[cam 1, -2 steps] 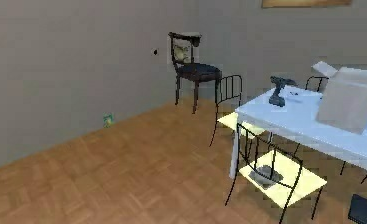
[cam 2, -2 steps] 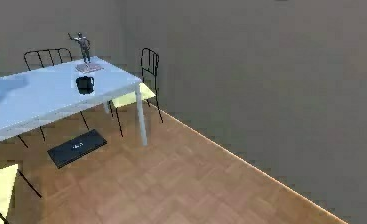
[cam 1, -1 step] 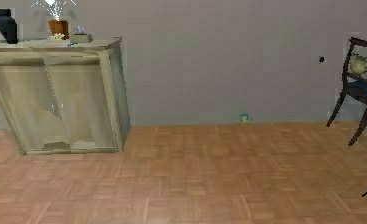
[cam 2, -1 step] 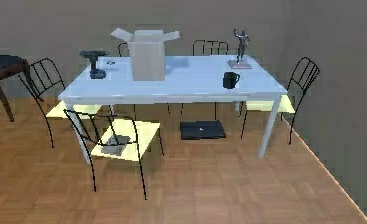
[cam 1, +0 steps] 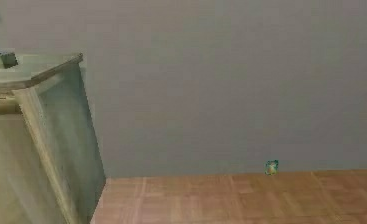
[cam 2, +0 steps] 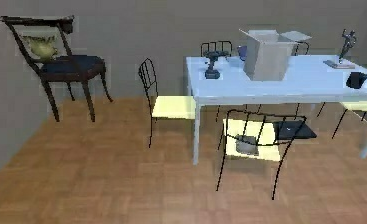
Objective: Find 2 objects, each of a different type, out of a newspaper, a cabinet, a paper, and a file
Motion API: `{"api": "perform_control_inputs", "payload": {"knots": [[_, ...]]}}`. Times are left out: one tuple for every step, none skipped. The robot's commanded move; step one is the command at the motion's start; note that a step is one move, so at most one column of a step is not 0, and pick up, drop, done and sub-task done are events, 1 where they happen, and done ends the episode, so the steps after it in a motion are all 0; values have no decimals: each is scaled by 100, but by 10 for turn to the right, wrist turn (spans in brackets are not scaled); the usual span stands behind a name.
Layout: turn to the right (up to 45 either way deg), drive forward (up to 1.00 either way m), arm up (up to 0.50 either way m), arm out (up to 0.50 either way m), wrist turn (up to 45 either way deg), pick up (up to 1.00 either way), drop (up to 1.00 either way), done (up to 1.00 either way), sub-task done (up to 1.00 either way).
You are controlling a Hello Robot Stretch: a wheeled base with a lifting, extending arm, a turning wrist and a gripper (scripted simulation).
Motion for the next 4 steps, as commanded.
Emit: {"api": "perform_control_inputs", "payload": {"knots": [[-90,0,0,0,0,0,0,0,0],[0,35,0,0,0,0,0,0,0],[-450,0,0,0,0,0,0,0,0],[0,0,0,0,0,0,0,0,100]]}}
